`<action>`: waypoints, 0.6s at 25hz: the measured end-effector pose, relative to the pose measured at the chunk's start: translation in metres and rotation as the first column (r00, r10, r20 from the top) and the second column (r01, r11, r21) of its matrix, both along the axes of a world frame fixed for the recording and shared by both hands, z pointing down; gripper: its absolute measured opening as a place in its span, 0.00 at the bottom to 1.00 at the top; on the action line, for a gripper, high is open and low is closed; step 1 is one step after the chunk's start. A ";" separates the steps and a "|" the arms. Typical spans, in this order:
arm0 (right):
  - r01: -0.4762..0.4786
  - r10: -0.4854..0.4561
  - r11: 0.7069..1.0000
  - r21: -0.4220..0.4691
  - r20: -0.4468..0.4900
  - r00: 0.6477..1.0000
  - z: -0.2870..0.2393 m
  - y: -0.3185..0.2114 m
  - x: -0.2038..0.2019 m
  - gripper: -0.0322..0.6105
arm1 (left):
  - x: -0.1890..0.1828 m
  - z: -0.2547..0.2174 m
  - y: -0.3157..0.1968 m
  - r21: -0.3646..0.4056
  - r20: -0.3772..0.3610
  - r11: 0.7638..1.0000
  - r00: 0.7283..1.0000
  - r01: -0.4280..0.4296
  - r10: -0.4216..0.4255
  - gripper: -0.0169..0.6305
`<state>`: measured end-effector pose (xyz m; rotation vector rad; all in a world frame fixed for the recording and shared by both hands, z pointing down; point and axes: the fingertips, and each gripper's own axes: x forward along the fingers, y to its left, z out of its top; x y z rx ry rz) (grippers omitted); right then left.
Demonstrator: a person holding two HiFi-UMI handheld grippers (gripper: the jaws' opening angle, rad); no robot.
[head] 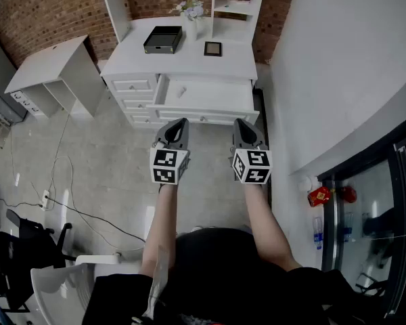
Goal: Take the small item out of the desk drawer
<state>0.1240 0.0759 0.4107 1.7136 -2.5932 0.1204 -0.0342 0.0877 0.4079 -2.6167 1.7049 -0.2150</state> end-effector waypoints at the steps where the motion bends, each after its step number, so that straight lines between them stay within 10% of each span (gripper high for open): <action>1: -0.001 0.001 1.000 -0.001 0.002 1.000 0.000 0.000 0.001 0.05 | 0.001 0.000 0.000 -0.002 0.001 1.000 1.000 -0.001 0.001 0.04; 15: 0.007 -0.007 1.000 -0.029 0.017 1.000 0.012 0.002 0.003 0.05 | 0.001 0.005 0.001 -0.020 -0.007 1.000 1.000 0.009 -0.009 0.04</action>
